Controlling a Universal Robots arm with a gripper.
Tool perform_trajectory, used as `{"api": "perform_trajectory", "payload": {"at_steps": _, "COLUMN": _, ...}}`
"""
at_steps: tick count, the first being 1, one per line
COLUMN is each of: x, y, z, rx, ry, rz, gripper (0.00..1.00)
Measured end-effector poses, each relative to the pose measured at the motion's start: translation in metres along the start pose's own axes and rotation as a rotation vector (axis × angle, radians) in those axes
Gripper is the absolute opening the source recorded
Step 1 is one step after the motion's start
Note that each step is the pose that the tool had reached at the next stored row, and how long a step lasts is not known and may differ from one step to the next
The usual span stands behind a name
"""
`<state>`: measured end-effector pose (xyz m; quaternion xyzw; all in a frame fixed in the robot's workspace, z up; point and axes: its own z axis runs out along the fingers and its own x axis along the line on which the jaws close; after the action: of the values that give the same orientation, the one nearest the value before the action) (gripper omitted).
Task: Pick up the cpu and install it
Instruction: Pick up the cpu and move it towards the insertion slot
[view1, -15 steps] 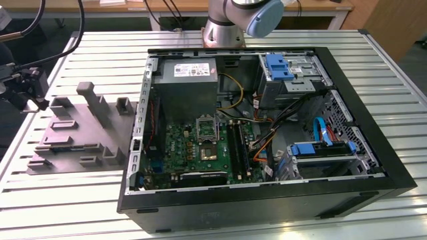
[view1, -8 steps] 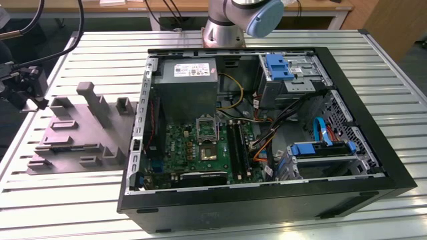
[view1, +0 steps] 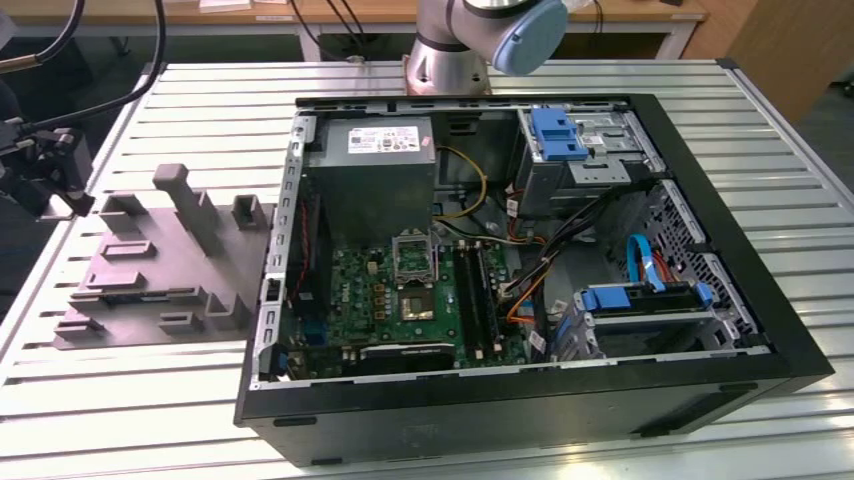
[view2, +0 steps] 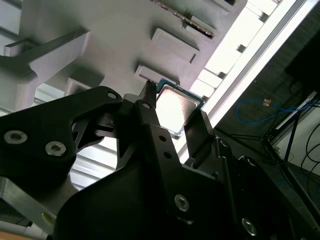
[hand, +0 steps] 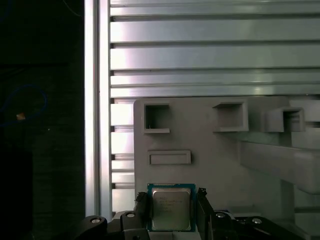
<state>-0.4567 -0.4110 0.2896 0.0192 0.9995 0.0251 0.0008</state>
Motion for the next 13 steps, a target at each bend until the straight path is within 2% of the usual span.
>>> {"api": "perform_trajectory", "payload": {"at_steps": 13, "x": 0.0, "y": 0.0004, "z": -0.0085, "rx": 0.0, "ry": 0.0, "rz": 0.0, "gripper": 0.47}}
